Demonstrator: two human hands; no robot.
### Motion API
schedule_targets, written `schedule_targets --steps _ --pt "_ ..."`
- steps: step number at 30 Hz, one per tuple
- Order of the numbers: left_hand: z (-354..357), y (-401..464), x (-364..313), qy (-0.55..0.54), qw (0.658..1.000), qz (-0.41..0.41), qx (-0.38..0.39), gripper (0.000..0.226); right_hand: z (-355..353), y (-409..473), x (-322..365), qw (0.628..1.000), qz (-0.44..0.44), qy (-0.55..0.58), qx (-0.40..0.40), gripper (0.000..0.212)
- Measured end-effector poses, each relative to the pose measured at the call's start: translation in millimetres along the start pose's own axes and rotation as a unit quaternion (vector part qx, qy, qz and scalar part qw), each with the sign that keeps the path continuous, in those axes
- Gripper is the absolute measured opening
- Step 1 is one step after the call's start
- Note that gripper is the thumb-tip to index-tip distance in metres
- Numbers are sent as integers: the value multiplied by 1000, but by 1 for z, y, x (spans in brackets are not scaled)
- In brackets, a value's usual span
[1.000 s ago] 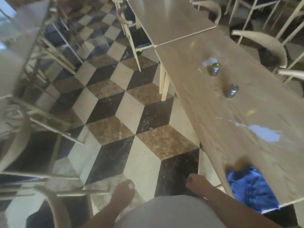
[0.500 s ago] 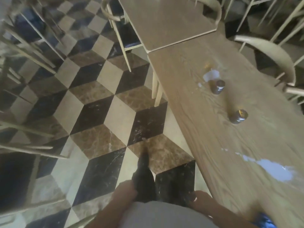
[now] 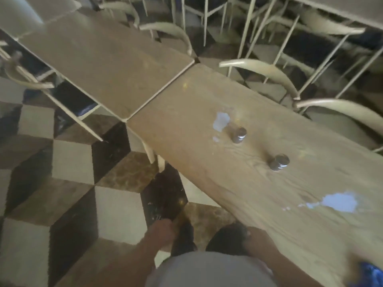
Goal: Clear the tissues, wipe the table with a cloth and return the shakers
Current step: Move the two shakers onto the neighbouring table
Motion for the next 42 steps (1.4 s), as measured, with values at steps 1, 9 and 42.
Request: schedule_targets --steps 1,9,42 --pt "-10 5 -1 9 1000 -5 4 24 -4 1 -3 999 39 24 -2 15" --pt "-69 76 -65 -6 998 64 -25 6 15 41 -31 978 112 171 34 28" --pt "-221 217 -345 -37 934 297 -197 23 -234 101 -65 836 232 407 -285 47"
Point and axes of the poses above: each hand's wrist, its own y-axis towards the middle knuckle, its own z-axis out of the palm, x = y × z, the point moved 10 cm from there along y, towards the middle knuckle, and after that the axes turned 4 degrees about z, right-handed, at the moved point
